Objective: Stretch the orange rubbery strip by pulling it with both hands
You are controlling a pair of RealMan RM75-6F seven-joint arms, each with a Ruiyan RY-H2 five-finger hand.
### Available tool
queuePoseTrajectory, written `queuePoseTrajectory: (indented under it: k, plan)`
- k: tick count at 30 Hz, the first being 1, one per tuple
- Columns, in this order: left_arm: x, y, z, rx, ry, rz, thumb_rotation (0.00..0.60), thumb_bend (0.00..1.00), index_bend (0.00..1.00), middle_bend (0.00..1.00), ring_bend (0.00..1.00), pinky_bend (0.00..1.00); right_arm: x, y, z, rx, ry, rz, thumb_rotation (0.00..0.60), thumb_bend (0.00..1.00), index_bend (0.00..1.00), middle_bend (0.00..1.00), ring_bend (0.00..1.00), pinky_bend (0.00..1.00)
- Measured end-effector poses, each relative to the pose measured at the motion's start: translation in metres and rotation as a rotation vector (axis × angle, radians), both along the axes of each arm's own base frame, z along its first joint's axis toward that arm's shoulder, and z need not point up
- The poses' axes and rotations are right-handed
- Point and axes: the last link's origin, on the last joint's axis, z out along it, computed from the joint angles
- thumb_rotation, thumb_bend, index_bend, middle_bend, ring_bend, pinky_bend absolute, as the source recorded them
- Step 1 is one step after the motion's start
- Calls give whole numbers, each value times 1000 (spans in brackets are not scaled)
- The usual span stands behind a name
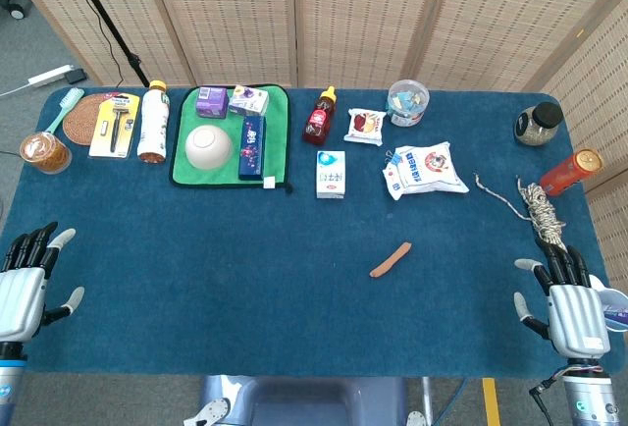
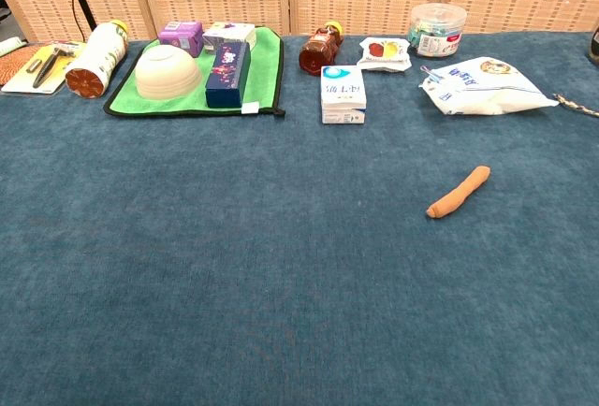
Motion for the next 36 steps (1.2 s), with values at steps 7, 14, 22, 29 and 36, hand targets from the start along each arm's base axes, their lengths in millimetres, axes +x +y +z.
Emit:
queuePoseTrajectory:
  k: [7,14,22,29,36]
  plan:
    - [-1,2,-2,-9,-6,9,600,261,152,56,13,0,-1,-1,0,1,2,-3,600,420,315,109,95,22]
    - [0,3,0,-3,-3,1,600,261,152,56,13,0,-2,-1,0,-1,0,-2,600,419,315,109,95,22]
    - [5,3,2,3,-7,-18,600,261,152,56,13,0,-4,-1,1,-4,-5,-5,600,420,331,114,95,22]
    - [7,3,2,-4,-22,-26,600,261,152,56,13,0,-4,-2,2,-5,-18,0,600,419,370,124,95,23]
    - [12,7,3,-4,-23,-46,600,261,152,56,13,0,5,-15,1,28,-43,50,600,419,428,141,92,23]
